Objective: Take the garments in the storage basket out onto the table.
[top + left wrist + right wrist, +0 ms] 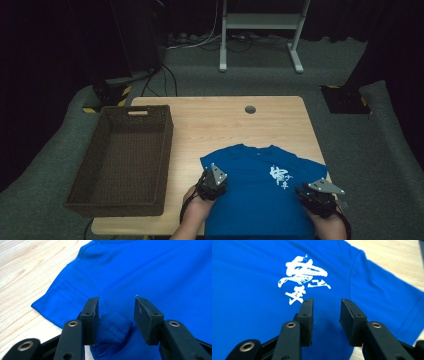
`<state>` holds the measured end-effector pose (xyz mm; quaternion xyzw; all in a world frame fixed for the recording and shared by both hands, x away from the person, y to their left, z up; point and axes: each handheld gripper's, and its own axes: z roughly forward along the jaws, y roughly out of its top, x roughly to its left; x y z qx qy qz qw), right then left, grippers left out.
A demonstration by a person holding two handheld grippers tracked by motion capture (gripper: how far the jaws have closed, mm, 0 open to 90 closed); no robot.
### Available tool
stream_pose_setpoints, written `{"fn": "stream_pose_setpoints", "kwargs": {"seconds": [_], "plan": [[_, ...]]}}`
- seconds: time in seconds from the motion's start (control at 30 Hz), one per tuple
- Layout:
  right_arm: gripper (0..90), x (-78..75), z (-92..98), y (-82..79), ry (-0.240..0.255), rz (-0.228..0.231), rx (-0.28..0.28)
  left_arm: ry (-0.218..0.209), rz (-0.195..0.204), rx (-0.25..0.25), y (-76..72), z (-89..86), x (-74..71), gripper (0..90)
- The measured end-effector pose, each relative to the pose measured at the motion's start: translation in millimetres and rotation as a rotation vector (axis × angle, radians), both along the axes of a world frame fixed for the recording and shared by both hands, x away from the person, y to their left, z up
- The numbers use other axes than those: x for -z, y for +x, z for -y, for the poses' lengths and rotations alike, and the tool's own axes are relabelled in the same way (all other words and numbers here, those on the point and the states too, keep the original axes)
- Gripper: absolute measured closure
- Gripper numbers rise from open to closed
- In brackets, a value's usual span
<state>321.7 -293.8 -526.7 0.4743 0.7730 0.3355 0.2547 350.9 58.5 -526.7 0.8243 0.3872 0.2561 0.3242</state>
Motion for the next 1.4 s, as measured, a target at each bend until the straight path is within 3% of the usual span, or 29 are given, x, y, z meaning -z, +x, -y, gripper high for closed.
{"fn": "stream_pose_setpoints", "kwargs": {"seconds": [0.17, 0.63, 1.0, 1.1, 1.27, 1.4], "plan": [[62.9, 7.0, -1.1, 1.1, -0.014, -0.027, -0.012, 0.025, 0.012, -0.03, -2.5, -8.3, 2.9, 54.8], [63.1, 7.9, 0.6, 0.8, 0.003, -0.027, -0.007, -0.029, 0.014, -0.145, -19.2, -52.3, 2.6, 54.7], [63.4, 8.3, 0.4, 0.1, 0.005, -0.024, -0.005, -0.034, 0.009, -0.208, -30.9, -67.2, -1.4, 54.0], [63.6, 8.4, 0.5, 0.1, 0.007, -0.024, -0.006, -0.045, 0.021, -0.199, -34.8, -66.6, -2.8, 53.8], [63.8, 8.5, 0.8, 0.2, 0.007, -0.023, -0.01, -0.055, 0.06, -0.139, -32.9, -50.7, -13.8, 52.3], [64.2, 8.6, 0.6, 0.0, 0.005, -0.02, -0.011, -0.002, 0.071, -0.09, -16.2, -29.6, -18.1, 50.7]]}}
